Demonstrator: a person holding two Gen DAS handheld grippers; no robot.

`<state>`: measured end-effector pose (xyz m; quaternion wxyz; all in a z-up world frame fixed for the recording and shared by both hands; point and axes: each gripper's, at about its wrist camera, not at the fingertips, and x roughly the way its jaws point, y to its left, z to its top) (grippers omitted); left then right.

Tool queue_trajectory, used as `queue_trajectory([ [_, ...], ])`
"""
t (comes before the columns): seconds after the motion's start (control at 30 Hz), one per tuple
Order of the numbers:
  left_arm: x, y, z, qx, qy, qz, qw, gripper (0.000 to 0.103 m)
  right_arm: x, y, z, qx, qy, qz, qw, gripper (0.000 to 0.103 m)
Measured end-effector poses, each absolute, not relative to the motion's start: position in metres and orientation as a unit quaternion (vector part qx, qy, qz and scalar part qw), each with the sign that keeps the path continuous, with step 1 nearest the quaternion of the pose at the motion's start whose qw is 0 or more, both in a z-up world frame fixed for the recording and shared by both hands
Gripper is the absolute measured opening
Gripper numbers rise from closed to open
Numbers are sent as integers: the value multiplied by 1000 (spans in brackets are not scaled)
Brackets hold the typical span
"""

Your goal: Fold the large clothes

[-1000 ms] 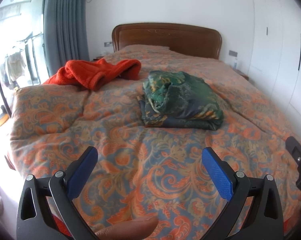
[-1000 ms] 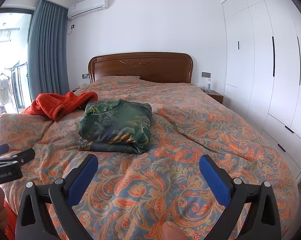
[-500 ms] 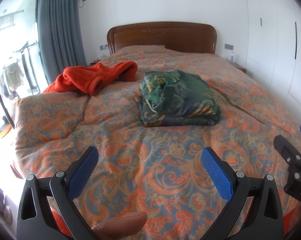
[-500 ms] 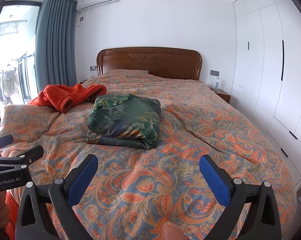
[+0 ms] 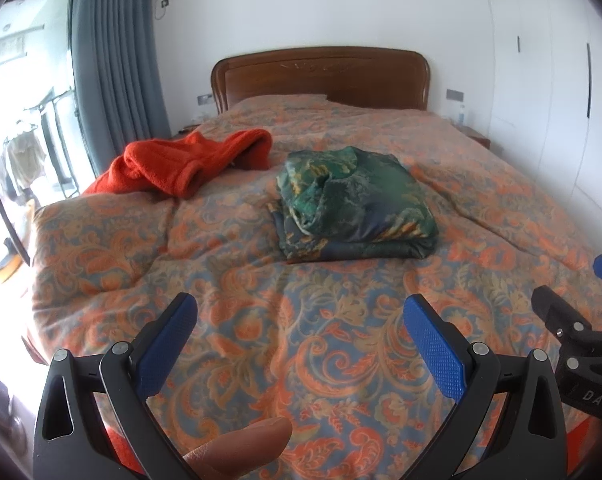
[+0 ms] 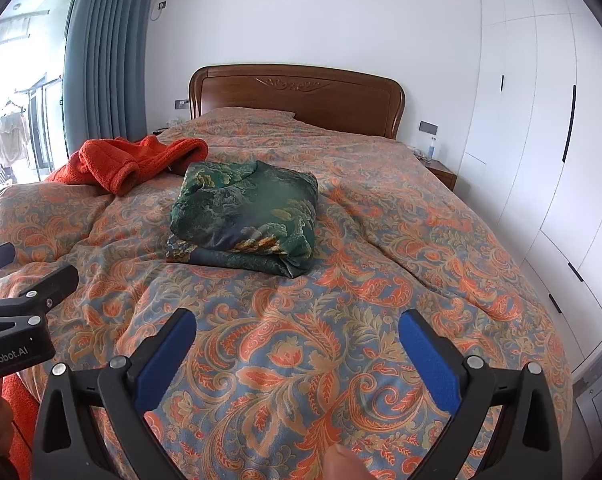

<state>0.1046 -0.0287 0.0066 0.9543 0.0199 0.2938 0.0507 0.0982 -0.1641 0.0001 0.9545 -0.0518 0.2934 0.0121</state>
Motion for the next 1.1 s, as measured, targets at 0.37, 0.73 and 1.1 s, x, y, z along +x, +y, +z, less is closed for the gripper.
queue_trajectory([
  [0.37,105,-31,-1,8,315,36,948,103,98,-166,-3,-46,305,12,951,103],
  [0.73,101,-37,5,19,305,32,952,103,96,-167,-1,-44,301,13,953,103],
  [1.1,99,-38,10,15,296,42,954,103,96,-171,-3,-39,304,9,952,103],
])
